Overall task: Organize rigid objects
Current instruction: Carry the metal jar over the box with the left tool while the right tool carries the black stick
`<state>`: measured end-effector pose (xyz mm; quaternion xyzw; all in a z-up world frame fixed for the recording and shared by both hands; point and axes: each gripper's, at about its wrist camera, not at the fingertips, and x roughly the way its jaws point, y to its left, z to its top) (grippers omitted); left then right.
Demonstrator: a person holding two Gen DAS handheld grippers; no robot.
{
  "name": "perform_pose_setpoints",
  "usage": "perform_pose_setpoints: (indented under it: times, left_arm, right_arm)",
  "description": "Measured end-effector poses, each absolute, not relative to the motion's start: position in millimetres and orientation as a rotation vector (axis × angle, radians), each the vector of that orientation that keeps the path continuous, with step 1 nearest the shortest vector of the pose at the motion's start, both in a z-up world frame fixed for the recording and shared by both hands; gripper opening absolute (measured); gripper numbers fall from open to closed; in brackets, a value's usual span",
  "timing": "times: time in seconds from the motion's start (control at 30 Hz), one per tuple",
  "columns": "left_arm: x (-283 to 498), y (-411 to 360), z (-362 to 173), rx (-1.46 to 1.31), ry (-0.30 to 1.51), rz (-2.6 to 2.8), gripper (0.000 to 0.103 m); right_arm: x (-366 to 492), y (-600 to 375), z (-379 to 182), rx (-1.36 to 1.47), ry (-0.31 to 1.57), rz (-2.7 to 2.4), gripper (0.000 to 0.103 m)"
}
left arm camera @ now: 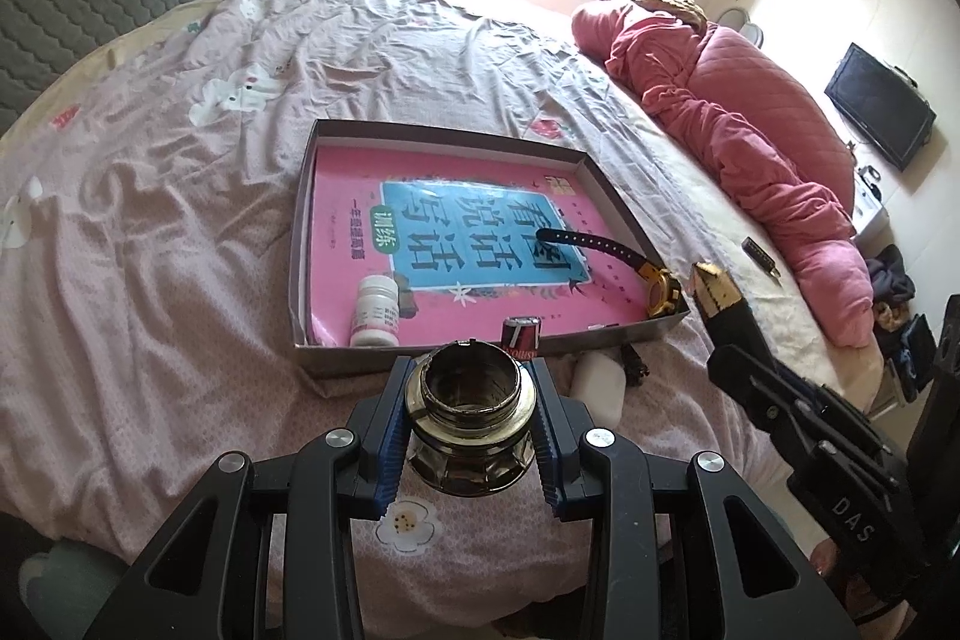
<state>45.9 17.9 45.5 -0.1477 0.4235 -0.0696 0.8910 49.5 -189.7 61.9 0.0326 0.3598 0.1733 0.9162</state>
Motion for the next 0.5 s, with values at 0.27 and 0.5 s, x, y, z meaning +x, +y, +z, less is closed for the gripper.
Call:
perform_pose_setpoints:
  times: [0.27,0.5]
  left_arm:
    - [55.1,16.0,51.4,-0.298,0.874,-0.146,0.037]
    - [67.7,11.9,55.0,-0.291,0.881,-0.144,0.037]
  right_arm:
    - [60.5,-189.7,69.9,0.072,0.72,0.354,0.023]
    - [64.9,-187.1,72.0,0.061,0.713,0.359,0.023]
